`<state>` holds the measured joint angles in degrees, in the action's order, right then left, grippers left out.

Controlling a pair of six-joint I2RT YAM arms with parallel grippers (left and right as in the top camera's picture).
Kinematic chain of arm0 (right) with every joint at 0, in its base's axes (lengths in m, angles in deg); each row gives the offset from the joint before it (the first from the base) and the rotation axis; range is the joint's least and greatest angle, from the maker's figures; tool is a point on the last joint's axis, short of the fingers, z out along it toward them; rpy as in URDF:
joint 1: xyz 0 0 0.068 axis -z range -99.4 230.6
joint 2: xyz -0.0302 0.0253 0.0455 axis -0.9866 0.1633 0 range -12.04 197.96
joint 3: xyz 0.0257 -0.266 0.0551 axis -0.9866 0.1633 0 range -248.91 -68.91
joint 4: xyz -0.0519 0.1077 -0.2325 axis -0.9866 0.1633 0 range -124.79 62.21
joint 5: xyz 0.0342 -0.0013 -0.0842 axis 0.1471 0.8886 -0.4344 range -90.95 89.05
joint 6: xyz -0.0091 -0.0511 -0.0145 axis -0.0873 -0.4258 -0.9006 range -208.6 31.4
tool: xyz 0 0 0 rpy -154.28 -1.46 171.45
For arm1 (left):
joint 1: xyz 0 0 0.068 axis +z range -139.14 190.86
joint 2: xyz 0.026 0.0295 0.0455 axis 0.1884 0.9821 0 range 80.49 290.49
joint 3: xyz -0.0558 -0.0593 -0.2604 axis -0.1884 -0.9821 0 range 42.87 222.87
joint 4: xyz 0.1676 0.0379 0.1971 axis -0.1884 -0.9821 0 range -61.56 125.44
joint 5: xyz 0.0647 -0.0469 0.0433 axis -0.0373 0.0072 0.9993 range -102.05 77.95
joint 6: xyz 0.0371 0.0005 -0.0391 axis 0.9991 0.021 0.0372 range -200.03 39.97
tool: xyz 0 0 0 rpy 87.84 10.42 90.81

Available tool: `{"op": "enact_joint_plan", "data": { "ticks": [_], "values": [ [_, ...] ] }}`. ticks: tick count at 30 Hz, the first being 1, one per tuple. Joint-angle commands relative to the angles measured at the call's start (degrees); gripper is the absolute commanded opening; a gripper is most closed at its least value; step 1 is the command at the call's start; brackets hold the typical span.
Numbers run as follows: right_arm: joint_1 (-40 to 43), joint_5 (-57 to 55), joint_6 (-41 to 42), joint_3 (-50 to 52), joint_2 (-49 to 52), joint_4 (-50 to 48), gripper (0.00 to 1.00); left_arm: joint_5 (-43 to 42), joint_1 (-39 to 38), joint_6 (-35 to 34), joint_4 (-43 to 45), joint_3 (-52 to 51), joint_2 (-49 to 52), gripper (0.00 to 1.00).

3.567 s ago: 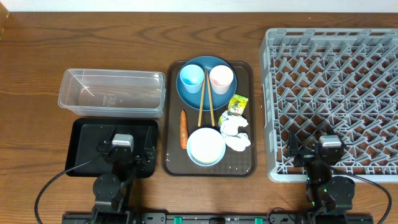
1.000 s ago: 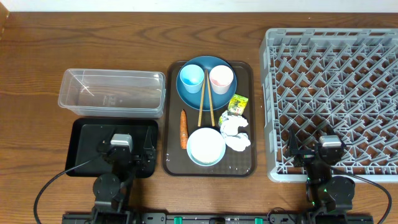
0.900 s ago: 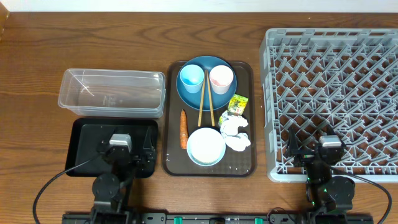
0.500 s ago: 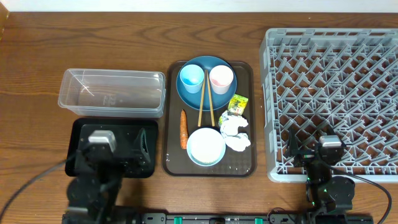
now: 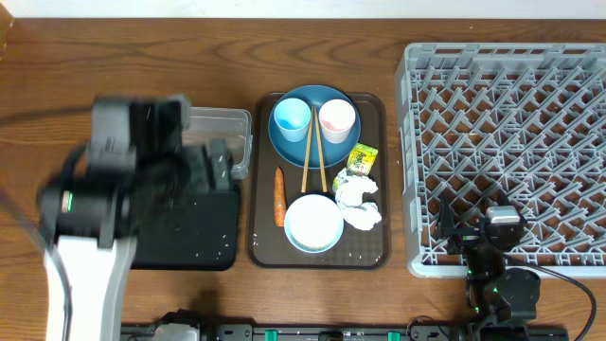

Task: Sort waste into correct bins and load items into the dishwasher rack
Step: 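Raise the left arm over the clear bin and tray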

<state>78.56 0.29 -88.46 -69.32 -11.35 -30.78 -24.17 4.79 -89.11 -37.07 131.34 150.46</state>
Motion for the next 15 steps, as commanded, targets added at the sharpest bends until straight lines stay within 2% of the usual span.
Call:
{"op": "enact_joint_plan", "data": {
  "ticks": [1,4,7,10,13,15],
  "values": [
    [0.24,-0.37,-0.85,0.11,-0.31,0.26,0.99,-3.91,-0.57,-0.26,-2.1,7.43,6.54,0.98],
    [0.24,-0.37,-0.85,0.11,-0.31,0.26,0.99,-10.4,-0.55,-0.9,-1.86,8.63,10.01,0.98],
    [0.24,-0.37,-0.85,0.11,-0.31,0.26,0.99,-11.26,-0.57,-0.9,-1.11,8.59,12.13,0.99],
    [0.24,-0.37,-0.85,0.11,-0.31,0.26,0.99,-11.23,-0.57,-1.03,-0.28,8.52,14.19,0.78],
    [0.24,-0.37,-0.85,0.11,-0.31,0.26,0.99,-10.01,-0.57,-1.42,-0.55,8.52,15.41,0.7],
    [0.24,-0.37,-0.85,0.11,-0.31,0.26,0.99,-6.12,-0.68,-2.71,-0.74,8.52,15.67,0.69]
  ]
}}
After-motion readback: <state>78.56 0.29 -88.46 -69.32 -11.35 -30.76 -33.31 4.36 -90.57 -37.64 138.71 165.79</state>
